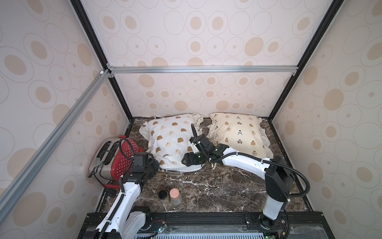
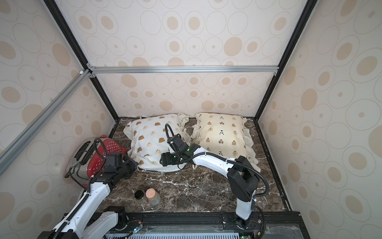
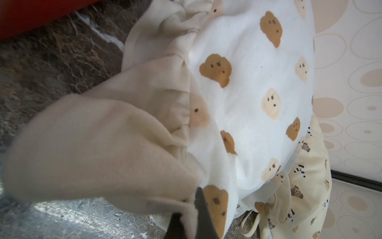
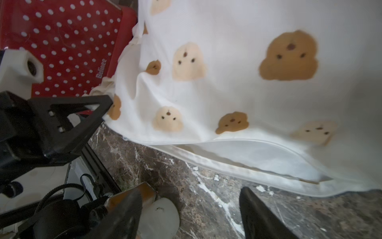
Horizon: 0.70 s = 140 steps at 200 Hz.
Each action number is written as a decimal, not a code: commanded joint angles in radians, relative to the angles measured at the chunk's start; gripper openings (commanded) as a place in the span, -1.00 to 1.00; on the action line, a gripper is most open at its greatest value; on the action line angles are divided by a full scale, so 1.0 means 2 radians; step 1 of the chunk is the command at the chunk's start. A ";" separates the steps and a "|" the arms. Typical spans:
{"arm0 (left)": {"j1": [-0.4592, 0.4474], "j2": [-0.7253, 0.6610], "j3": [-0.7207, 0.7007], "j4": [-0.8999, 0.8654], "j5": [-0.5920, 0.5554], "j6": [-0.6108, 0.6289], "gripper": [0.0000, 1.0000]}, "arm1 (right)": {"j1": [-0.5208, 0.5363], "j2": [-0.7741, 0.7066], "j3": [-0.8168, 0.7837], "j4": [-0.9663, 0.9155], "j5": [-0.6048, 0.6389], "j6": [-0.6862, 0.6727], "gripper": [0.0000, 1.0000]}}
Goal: Zip up pillowcases
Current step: Pick up the pillowcase from the center of the board.
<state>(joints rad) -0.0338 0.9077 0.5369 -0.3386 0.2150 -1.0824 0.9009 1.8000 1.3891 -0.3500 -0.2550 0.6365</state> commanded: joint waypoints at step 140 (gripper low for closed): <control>0.001 -0.010 0.053 -0.043 0.021 0.036 -1.00 | 0.068 0.081 -0.023 0.157 -0.048 0.029 0.06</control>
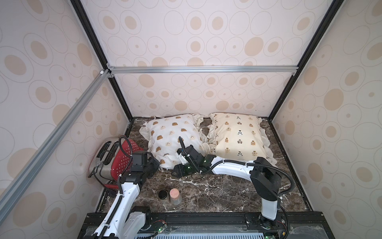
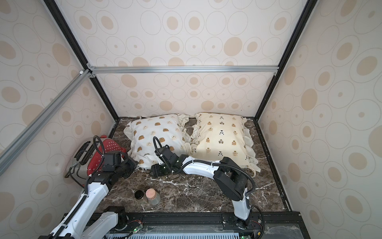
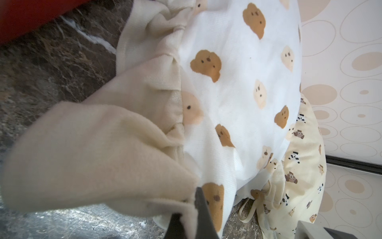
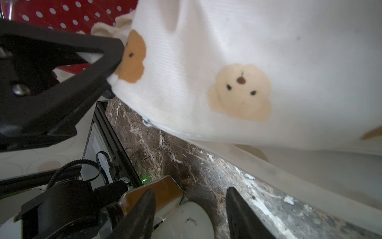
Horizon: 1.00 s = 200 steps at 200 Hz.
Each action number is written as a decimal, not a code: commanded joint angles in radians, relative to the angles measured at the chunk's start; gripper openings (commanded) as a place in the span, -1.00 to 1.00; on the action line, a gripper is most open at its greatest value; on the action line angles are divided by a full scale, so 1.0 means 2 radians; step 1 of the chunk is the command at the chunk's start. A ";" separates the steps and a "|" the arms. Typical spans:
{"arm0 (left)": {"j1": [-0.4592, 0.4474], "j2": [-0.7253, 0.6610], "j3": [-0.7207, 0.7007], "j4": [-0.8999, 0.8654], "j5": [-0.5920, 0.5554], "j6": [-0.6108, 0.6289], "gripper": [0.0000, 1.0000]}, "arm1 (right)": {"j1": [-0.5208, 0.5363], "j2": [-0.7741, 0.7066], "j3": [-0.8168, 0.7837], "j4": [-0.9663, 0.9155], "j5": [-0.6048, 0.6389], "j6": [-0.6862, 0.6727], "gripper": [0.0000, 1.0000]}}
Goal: Zip up pillowcases
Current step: Pick up the pillowcase from the center of the board, then zip the zipper on the pillowcase.
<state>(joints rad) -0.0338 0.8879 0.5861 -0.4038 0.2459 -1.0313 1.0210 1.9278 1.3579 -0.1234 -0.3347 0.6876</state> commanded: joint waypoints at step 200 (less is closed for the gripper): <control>0.002 0.003 0.034 -0.004 0.015 0.011 -1.00 | 0.016 0.077 0.022 0.180 -0.023 -0.020 -0.04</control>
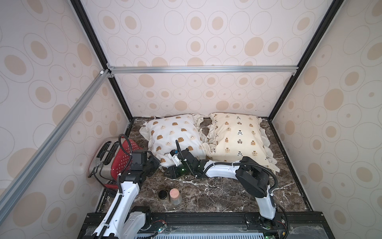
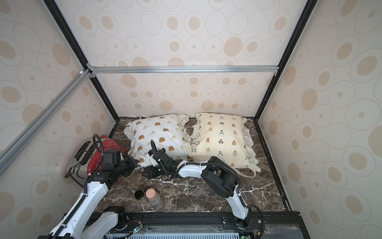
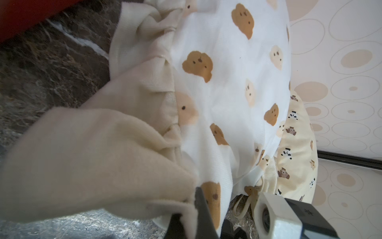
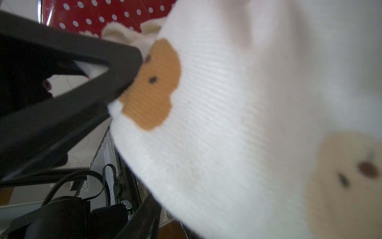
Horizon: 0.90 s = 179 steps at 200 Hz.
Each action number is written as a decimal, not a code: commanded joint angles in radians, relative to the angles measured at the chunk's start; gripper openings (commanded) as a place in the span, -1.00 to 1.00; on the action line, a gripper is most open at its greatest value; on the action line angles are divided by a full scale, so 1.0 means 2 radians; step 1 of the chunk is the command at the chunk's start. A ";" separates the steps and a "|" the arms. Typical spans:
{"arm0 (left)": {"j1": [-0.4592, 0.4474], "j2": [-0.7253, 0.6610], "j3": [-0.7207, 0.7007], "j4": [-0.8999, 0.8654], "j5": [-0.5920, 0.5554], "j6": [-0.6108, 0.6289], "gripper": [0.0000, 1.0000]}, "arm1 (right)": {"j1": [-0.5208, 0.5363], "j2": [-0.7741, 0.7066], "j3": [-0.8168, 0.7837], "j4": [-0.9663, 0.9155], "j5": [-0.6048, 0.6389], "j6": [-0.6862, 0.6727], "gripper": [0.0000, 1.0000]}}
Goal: Zip up pillowcases
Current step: Zip the zipper on the pillowcase.
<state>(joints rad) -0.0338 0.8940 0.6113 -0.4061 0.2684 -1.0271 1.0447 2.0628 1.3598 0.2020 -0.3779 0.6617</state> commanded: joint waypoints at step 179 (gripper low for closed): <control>0.002 0.004 0.010 0.002 -0.001 0.015 -1.00 | -0.002 0.012 0.027 0.014 0.025 0.006 -0.79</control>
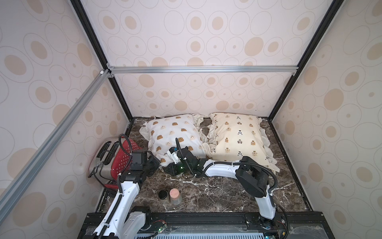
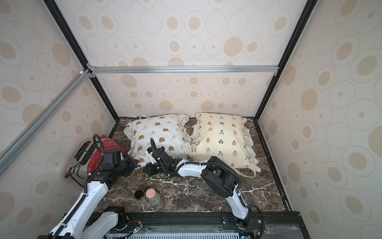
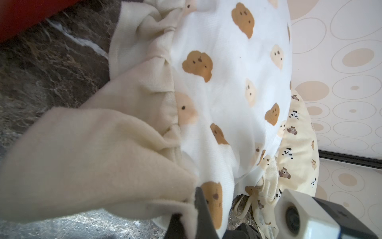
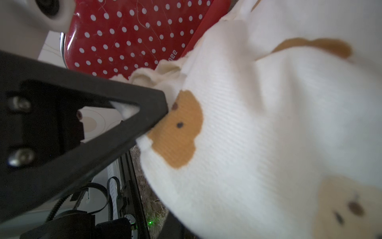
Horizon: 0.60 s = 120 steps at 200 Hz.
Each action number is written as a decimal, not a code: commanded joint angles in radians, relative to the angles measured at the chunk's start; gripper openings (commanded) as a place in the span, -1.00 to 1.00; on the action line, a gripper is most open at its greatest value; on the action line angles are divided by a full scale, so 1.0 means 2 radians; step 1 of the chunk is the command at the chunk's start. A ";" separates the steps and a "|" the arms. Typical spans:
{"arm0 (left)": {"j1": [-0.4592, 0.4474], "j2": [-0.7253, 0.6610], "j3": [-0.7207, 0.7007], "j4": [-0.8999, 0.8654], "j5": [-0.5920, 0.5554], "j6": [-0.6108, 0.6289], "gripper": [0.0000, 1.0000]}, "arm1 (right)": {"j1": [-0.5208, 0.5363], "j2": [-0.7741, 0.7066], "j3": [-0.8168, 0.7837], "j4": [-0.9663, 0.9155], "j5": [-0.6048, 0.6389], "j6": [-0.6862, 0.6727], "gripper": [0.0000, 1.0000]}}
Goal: Zip up pillowcases
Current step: Zip the zipper on the pillowcase.
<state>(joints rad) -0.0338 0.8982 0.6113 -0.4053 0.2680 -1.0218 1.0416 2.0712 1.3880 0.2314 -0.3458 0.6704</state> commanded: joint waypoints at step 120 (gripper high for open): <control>0.002 -0.005 0.024 -0.008 -0.017 0.021 -1.00 | -0.003 -0.011 0.021 -0.087 0.064 0.016 -1.00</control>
<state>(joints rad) -0.0338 0.9001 0.6117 -0.4061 0.2626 -1.0016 1.0393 2.0705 1.4155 0.1448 -0.2737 0.6754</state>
